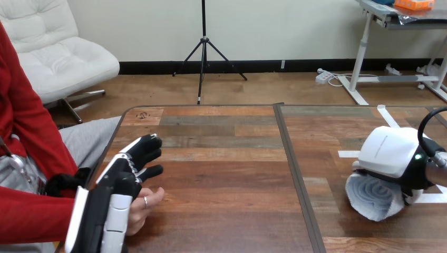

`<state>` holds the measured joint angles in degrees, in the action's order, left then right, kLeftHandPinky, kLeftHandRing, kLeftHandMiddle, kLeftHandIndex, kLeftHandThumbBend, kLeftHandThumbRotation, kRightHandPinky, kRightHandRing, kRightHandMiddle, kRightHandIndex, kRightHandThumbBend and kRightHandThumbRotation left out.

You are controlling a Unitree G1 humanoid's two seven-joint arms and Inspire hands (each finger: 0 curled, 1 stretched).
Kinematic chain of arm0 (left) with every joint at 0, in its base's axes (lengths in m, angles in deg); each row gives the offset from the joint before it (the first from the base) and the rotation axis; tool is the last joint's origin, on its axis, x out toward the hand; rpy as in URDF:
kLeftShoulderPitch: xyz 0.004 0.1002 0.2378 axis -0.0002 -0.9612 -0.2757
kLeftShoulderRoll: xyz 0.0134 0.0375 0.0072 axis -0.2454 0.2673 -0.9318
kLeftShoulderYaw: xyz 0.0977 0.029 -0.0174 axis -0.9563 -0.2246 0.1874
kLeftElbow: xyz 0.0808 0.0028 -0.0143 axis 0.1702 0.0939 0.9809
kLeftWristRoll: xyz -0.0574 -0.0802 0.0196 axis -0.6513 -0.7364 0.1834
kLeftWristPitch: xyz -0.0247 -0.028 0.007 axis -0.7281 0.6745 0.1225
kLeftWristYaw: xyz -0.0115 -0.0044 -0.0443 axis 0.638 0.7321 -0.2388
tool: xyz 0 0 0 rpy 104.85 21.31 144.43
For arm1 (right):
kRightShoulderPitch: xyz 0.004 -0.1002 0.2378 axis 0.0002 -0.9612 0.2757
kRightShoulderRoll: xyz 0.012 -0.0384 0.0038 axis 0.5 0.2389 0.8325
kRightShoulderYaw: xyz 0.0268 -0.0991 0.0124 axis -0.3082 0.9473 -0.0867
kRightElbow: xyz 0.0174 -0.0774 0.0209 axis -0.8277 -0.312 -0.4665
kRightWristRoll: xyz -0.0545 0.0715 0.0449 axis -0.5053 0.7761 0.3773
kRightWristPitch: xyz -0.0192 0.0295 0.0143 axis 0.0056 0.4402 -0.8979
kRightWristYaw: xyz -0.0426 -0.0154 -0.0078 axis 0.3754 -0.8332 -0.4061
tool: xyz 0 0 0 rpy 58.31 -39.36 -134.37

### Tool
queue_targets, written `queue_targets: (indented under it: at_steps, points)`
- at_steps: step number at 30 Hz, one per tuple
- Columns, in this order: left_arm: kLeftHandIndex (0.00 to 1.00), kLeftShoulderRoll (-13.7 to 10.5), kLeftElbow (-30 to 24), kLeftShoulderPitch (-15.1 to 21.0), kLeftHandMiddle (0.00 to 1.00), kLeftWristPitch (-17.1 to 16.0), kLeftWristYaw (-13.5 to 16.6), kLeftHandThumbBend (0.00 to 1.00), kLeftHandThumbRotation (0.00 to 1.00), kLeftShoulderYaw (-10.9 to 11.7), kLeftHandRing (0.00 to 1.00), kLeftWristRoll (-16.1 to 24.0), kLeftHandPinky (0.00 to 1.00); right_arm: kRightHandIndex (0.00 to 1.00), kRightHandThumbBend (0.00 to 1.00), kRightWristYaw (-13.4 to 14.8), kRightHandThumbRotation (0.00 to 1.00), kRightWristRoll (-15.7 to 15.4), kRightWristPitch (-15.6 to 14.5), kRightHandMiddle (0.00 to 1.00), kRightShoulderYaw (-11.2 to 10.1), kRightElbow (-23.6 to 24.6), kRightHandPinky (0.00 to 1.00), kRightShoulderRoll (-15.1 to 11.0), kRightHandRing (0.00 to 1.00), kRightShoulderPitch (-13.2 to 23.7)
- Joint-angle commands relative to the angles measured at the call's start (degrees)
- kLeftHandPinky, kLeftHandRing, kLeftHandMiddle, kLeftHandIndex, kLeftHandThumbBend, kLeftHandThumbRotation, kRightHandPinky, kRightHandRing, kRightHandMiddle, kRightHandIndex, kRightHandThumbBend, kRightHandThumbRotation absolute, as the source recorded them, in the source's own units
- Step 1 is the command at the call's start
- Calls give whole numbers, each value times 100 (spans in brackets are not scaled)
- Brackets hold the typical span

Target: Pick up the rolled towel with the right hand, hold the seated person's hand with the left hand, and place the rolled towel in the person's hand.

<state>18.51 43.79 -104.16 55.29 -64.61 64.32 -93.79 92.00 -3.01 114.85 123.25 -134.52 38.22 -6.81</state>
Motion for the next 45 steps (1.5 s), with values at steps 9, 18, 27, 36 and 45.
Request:
queue_targets:
  at_steps: [9, 18, 27, 36, 45]
  points:
    - [79, 160, -130, 186, 83, -288, -110, 71, 100, 87, 84, -204, 77, 32, 60, -212, 0, 365, 44, 31, -187, 8, 17, 140, 23, -6]
    - [79, 186, -99, 207, 82, -314, -144, 71, 100, 120, 84, -271, 78, 33, 61, -269, 0, 382, -86, 38, -173, 39, 22, 184, 30, -25]
    - [78, 173, -92, 222, 82, -312, -177, 71, 100, 132, 84, -314, 78, 35, 62, -328, 0, 500, 4, 42, -262, 52, 27, 200, 35, -41]
    - [78, 170, -101, 199, 82, -293, -186, 71, 100, 141, 84, -308, 77, 38, 67, -320, 0, 717, 117, 44, -384, 58, 30, 196, 37, -54]
    - [78, 145, -129, 175, 82, -264, -210, 71, 100, 144, 84, -294, 77, 40, 72, -559, 0, 1340, 322, 43, -884, 61, 30, 196, 37, -83]
